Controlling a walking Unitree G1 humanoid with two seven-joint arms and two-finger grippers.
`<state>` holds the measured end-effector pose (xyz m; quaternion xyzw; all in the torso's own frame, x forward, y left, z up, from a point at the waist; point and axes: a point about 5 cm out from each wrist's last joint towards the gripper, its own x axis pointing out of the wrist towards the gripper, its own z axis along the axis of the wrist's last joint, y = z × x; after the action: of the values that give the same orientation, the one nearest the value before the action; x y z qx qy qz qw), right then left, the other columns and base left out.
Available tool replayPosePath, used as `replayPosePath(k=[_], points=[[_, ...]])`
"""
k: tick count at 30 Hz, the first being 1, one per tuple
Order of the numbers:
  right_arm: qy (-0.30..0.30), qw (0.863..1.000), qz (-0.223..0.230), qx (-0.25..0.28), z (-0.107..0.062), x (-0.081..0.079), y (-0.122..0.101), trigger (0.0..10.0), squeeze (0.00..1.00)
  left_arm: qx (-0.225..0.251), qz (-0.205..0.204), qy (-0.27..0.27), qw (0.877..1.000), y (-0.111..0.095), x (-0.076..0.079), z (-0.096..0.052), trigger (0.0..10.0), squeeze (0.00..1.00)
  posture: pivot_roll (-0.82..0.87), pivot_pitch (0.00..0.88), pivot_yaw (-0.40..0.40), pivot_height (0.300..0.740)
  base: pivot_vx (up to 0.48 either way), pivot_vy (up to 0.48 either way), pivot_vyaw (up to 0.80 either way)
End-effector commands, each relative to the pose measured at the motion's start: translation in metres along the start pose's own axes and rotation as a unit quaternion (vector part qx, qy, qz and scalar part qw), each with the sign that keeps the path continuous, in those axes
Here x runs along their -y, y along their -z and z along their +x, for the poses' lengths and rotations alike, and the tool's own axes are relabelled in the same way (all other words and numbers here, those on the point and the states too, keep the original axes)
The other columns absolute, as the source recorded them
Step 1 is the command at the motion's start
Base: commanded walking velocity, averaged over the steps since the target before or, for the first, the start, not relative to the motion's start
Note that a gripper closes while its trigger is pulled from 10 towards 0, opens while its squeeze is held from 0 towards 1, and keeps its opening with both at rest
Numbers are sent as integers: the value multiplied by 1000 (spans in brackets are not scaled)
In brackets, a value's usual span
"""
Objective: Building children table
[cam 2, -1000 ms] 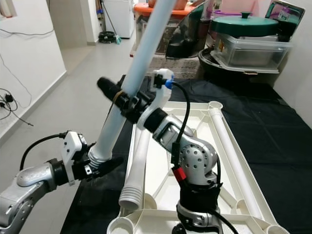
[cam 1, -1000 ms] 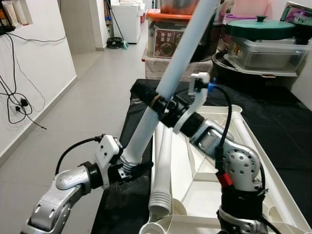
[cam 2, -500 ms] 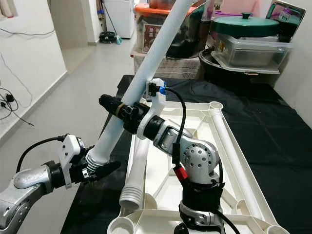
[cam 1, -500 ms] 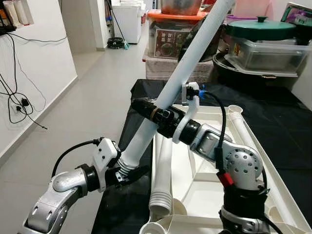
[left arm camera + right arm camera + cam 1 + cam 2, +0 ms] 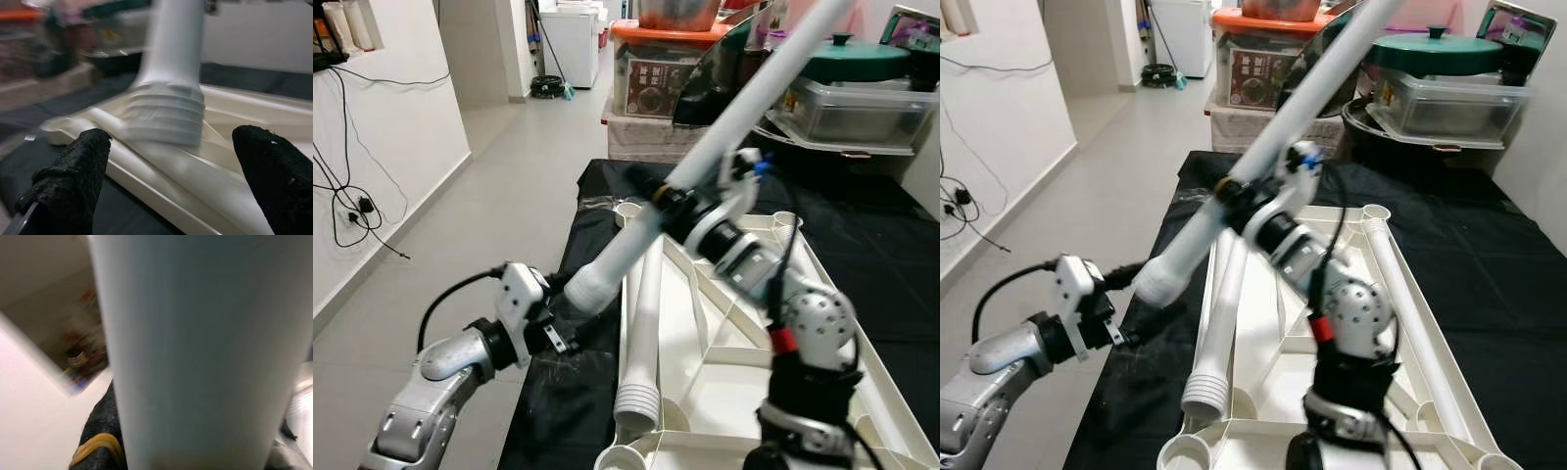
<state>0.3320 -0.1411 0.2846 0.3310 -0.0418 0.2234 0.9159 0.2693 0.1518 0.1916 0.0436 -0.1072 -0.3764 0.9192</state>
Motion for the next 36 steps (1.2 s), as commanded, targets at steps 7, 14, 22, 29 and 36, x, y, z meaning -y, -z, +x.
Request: replayPosePath(k=[7,14,22,29,36], points=[[93,981,-143,96,-12,28,-49,0,0,29,17,-115,993,-8,-17,-3,10000,529,56,0,-48,740,0,0,0],[147,938,-289,123,-31,40,-59,0,0,-3,-5,-184,983,13,-1,-6,10000,0,44,0,-43,740,0,0,0],[136,936,-296,132,-37,37,-37,0,0,-21,2,-172,985,20,16,0,10000,0,37,0,-30,740,0,-112,0],[100,942,-297,123,-33,27,-16,0,0,-13,20,-180,983,17,18,9,10000,0,37,0,-26,740,0,-466,0],[89,945,-282,139,-33,23,-15,0,0,-15,36,-174,984,16,22,12,10000,0,40,0,-28,740,0,-469,0]])
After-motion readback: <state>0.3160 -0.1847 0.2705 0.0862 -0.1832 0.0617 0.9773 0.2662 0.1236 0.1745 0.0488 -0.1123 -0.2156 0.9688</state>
